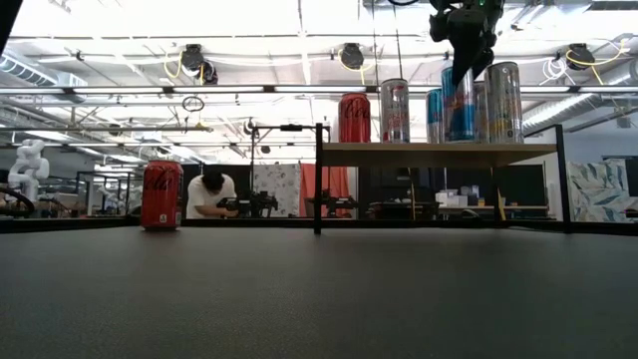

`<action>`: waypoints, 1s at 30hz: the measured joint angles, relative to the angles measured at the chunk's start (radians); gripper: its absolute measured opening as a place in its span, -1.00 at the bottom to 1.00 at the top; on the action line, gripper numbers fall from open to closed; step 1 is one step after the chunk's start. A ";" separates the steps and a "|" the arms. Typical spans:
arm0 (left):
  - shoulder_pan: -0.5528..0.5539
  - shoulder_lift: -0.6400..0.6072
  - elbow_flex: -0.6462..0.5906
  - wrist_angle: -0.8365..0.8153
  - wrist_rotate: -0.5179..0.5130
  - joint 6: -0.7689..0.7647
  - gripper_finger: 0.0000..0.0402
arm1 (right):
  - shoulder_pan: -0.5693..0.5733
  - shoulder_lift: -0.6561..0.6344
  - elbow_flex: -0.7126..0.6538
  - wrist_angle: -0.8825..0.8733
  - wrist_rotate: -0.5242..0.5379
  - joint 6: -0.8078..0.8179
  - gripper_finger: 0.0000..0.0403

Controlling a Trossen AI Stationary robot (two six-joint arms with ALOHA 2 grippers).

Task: Place canned beverage on shelf
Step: Put the blue soda can on the shelf aligned with the other blue soda can

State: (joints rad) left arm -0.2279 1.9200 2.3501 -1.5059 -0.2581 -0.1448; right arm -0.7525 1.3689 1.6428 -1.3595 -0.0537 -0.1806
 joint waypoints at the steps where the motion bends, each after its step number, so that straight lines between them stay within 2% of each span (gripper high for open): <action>1: 0.000 0.000 0.000 0.000 0.000 0.000 0.12 | 0.000 0.000 0.000 -0.001 0.000 0.000 0.25; 19: 0.000 0.000 0.000 -0.001 0.000 0.000 0.12 | -0.001 -0.001 -0.055 0.055 0.003 0.007 0.26; 27: 0.000 0.000 0.000 -0.004 0.000 0.000 0.12 | -0.006 0.000 -0.057 0.043 0.004 -0.009 0.47; 30: 0.000 0.000 0.000 -0.004 0.000 0.001 0.12 | -0.006 0.001 -0.039 0.037 0.037 -0.019 0.52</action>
State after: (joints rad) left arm -0.2283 1.9198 2.3501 -1.5097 -0.2581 -0.1440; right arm -0.7582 1.3697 1.6037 -1.3223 -0.0164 -0.1993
